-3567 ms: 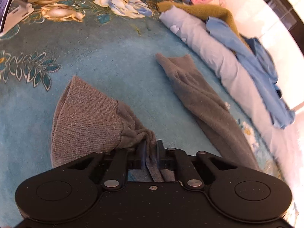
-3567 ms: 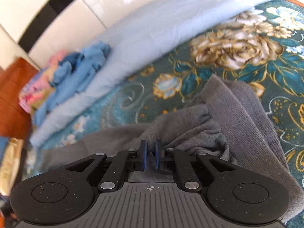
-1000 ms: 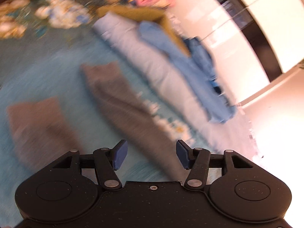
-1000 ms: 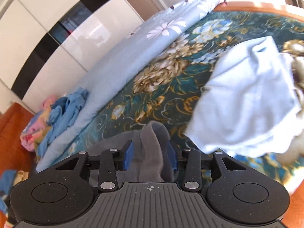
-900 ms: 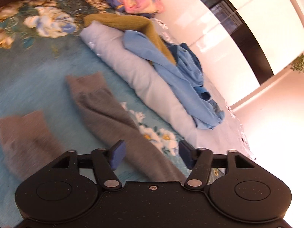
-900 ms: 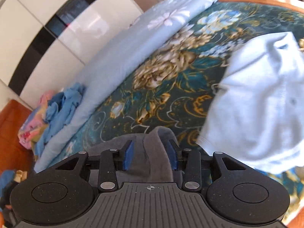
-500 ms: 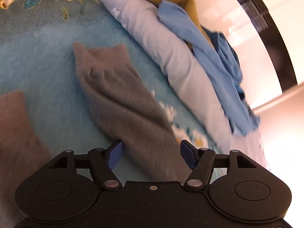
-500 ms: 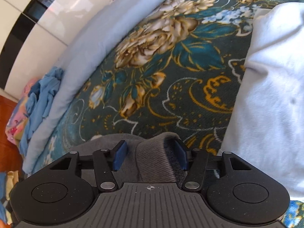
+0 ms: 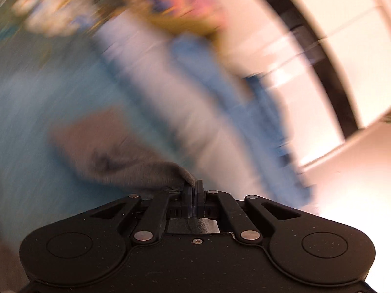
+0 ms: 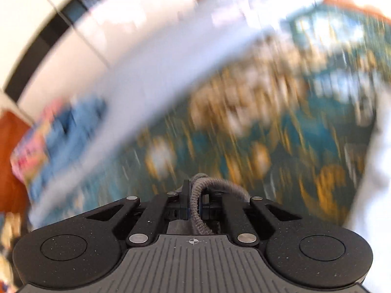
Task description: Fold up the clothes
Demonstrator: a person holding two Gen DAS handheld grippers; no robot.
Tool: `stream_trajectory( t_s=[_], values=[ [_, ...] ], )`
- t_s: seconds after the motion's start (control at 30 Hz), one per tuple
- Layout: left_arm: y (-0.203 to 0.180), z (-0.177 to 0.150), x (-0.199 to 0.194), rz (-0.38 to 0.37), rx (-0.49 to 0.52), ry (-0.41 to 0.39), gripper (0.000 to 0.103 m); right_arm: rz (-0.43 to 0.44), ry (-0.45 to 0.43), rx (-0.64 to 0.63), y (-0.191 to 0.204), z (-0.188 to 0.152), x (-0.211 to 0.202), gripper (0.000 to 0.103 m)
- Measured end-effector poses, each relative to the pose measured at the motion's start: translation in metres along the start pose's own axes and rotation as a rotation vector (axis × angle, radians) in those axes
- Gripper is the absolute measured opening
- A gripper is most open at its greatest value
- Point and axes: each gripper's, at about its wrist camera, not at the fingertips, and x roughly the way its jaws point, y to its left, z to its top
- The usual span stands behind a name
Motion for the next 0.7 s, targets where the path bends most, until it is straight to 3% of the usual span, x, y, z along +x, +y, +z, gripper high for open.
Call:
stream_trajectory(
  t_s=[0.07,0.17,0.23,0.33,0.43,0.53,0.63,0.7],
  values=[
    [-0.019,0.015,-0.02,-0.123,0.041,-0.1,0.0,0.041,-0.106,-0.039,0.02,0.026,-0.013,0.003],
    [-0.03,0.028,-0.032,-0.147,0.105,-0.156,0.0,0.067,-0.191,-0.101,0.044,0.051,-0.016,0.003],
    [-0.024,0.029,-0.015,-0.065,0.126,-0.11,0.0,0.036,-0.169,-0.118,0.045,0.058,0.006,0.003],
    [0.008,0.017,0.017,0.124,0.127,-0.012,0.004,-0.068,-0.052,-0.11,0.035,0.048,0.056,0.004],
    [0.043,0.004,0.021,0.194,0.045,0.061,0.005,-0.137,0.03,-0.062,0.019,0.027,0.086,0.005],
    [0.053,0.003,0.0,0.185,0.033,0.085,0.018,-0.157,0.041,-0.069,0.01,0.013,0.081,0.01],
    [0.05,0.004,-0.032,0.139,0.033,0.086,0.023,-0.155,0.015,-0.095,0.012,0.012,0.056,0.026],
    [0.04,0.003,-0.059,0.103,0.026,0.063,0.024,-0.125,-0.021,-0.111,0.014,0.015,0.034,0.028]
  ],
)
